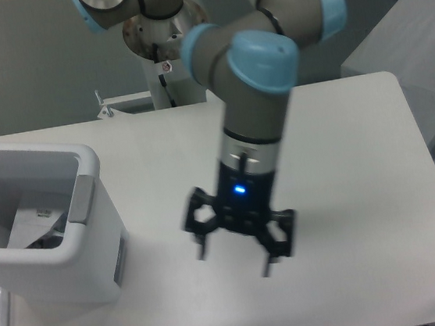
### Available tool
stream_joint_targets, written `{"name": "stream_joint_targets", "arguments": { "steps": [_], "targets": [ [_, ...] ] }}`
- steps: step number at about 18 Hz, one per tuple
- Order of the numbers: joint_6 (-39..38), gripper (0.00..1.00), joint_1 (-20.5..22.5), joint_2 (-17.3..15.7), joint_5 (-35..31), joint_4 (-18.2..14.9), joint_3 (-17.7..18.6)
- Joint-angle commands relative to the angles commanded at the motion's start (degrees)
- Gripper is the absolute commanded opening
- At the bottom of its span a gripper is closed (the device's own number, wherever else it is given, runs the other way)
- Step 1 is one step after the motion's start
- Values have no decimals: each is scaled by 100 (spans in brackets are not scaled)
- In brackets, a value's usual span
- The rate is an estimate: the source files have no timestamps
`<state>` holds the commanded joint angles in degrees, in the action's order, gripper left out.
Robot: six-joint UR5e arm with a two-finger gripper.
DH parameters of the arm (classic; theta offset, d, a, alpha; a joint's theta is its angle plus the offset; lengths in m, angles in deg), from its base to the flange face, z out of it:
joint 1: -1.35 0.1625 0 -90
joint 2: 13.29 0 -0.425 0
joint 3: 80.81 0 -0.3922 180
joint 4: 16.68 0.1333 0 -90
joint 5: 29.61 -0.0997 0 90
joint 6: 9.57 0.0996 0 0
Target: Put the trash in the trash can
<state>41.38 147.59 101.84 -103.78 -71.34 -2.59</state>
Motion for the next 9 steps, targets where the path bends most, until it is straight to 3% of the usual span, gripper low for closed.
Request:
{"name": "stream_joint_targets", "arguments": {
  "steps": [4, 9],
  "targets": [
    [826, 100, 212, 79, -429, -536, 0],
    [1215, 100, 247, 97, -984, -1204, -377]
  ]
}}
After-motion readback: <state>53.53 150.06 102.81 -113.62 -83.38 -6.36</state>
